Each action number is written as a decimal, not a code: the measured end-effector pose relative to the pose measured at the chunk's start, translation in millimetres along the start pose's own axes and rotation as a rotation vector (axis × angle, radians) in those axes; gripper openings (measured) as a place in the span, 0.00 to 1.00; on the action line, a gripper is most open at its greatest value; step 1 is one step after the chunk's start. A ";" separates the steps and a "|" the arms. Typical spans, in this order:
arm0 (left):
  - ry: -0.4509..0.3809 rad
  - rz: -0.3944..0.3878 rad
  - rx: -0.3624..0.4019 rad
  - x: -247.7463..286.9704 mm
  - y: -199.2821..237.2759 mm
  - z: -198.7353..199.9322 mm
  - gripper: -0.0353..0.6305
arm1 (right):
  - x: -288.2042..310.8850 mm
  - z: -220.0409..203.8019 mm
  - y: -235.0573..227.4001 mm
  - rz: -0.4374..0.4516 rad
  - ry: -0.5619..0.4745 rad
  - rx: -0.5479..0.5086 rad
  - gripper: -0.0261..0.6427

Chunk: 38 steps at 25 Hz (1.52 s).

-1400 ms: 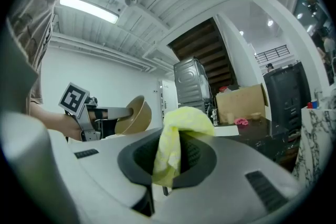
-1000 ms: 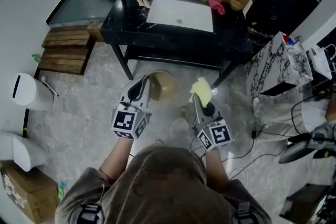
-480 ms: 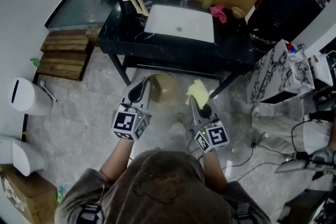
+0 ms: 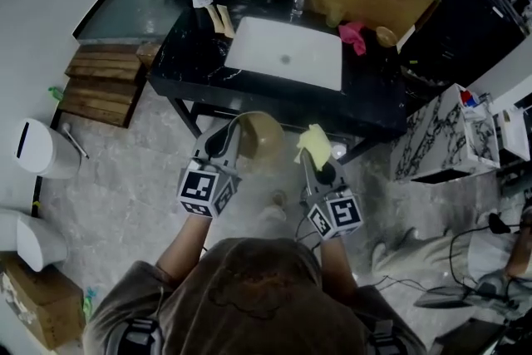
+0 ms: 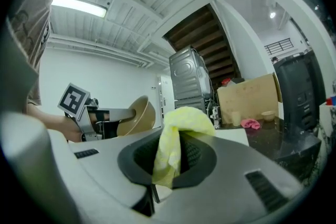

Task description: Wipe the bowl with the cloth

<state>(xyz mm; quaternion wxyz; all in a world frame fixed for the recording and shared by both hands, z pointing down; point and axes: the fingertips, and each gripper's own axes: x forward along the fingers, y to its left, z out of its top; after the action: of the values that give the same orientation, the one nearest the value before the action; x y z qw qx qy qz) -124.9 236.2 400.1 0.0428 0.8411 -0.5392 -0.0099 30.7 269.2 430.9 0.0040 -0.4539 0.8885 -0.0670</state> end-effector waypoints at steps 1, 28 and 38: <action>0.000 0.006 0.002 8.5 1.4 1.8 0.09 | 5.7 2.2 -6.8 0.006 0.002 -0.001 0.07; 0.041 0.128 0.006 170.8 41.8 10.4 0.09 | 127.1 17.0 -158.6 0.099 0.048 0.021 0.07; 0.025 0.045 0.006 245.7 90.2 18.4 0.09 | 191.3 26.0 -187.0 0.015 0.047 0.028 0.07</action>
<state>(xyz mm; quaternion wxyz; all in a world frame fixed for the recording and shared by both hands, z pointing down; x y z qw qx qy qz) -105.1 -25.4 396.5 0.0474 0.8290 -0.5573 0.0031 70.7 3.4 438.3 -0.0100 -0.4452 0.8909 -0.0900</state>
